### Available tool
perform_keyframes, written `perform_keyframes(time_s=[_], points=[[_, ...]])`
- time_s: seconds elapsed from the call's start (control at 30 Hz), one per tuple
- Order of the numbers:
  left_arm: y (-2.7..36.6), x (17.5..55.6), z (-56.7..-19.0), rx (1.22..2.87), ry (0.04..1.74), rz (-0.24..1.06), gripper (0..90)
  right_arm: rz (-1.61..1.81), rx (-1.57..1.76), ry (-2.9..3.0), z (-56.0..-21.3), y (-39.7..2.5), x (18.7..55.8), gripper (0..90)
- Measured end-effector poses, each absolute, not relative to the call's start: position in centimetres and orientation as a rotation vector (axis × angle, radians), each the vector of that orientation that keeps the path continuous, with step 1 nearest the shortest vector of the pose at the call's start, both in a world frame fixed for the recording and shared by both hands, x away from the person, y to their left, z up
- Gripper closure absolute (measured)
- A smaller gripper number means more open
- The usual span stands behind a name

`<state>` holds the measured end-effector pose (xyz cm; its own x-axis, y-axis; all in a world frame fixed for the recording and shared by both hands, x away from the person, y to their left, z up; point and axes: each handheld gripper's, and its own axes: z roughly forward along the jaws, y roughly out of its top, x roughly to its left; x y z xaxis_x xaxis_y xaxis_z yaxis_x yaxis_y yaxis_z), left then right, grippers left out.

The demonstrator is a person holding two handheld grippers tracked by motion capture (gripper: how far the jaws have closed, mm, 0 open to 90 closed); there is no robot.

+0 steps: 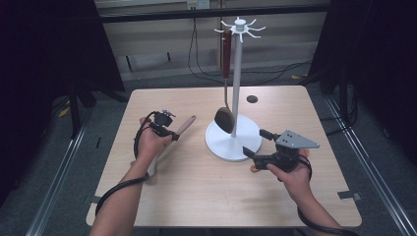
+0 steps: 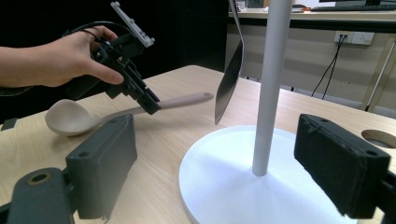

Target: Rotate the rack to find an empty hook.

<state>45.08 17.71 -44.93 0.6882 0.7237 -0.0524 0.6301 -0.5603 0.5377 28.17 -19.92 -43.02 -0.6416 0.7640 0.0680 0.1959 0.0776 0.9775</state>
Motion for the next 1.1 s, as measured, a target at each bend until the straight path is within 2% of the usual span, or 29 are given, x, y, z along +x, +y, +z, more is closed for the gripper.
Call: perform_keyframes(time_s=[0.33,0.43,0.6,1.1], points=[[20.2,43.2,-41.2,2.157,1.067,0.306,74.5,1.61,0.928,1.911,-43.0,-18.9,28.2,12.3],[21.0,42.8,-40.3,2.119,1.05,0.287,74.6,1.611,0.924,1.92,-43.0,-18.7,28.2,12.3],[21.8,41.5,-39.2,1.951,1.006,0.273,74.7,1.615,0.926,1.923,-43.1,-18.5,28.2,12.3],[20.3,38.5,-37.3,1.862,0.782,0.211,74.8,1.622,0.86,1.99,-43.5,-16.1,28.5,12.5]])
